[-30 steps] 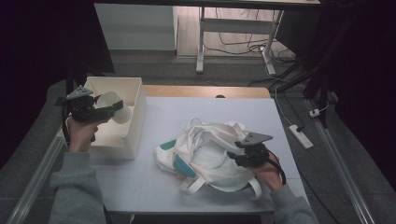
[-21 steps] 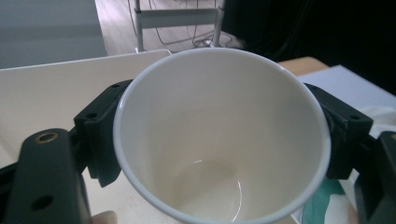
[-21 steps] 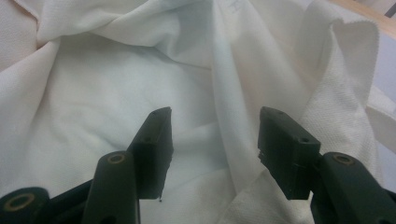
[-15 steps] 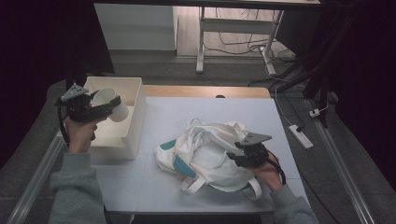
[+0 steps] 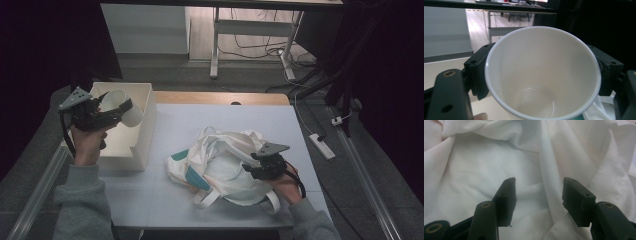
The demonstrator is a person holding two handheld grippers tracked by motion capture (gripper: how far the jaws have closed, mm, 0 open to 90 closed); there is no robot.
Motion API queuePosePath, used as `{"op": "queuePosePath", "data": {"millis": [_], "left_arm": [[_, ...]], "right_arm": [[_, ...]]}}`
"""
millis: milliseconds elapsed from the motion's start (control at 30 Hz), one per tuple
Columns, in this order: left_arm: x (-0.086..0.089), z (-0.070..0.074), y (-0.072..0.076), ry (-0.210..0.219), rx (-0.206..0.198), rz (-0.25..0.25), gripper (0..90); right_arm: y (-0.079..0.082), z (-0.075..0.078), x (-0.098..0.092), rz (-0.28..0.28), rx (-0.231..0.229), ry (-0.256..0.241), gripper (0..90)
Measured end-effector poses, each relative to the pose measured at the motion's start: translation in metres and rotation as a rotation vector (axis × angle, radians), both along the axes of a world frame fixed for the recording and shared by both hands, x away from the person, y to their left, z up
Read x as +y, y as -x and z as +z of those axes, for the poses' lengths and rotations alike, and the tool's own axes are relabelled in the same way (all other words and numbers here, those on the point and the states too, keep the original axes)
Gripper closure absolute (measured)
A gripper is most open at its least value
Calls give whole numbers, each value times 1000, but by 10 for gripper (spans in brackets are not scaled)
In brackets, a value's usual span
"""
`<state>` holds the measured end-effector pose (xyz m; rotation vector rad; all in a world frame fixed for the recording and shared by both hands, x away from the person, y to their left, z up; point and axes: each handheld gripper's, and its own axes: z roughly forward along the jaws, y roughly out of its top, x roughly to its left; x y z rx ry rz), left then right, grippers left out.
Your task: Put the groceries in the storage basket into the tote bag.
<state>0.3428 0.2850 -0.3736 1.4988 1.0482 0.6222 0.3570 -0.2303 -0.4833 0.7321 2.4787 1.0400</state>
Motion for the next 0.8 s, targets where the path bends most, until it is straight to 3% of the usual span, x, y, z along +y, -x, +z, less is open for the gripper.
{"op": "queuePosePath", "data": {"millis": [167, 633, 800], "left_arm": [[-10, 2, 0, -1, 4, -48, 199], [-57, 6, 1, -91, 12, -195, 198], [-73, 1, -3, -122, 39, -234, 198]], "right_arm": [[0, 0, 1, 1, -1, 2, 446], [0, 1, -1, 2, 2, -17, 446], [0, 1, 0, 4, 2, -16, 446]]}}
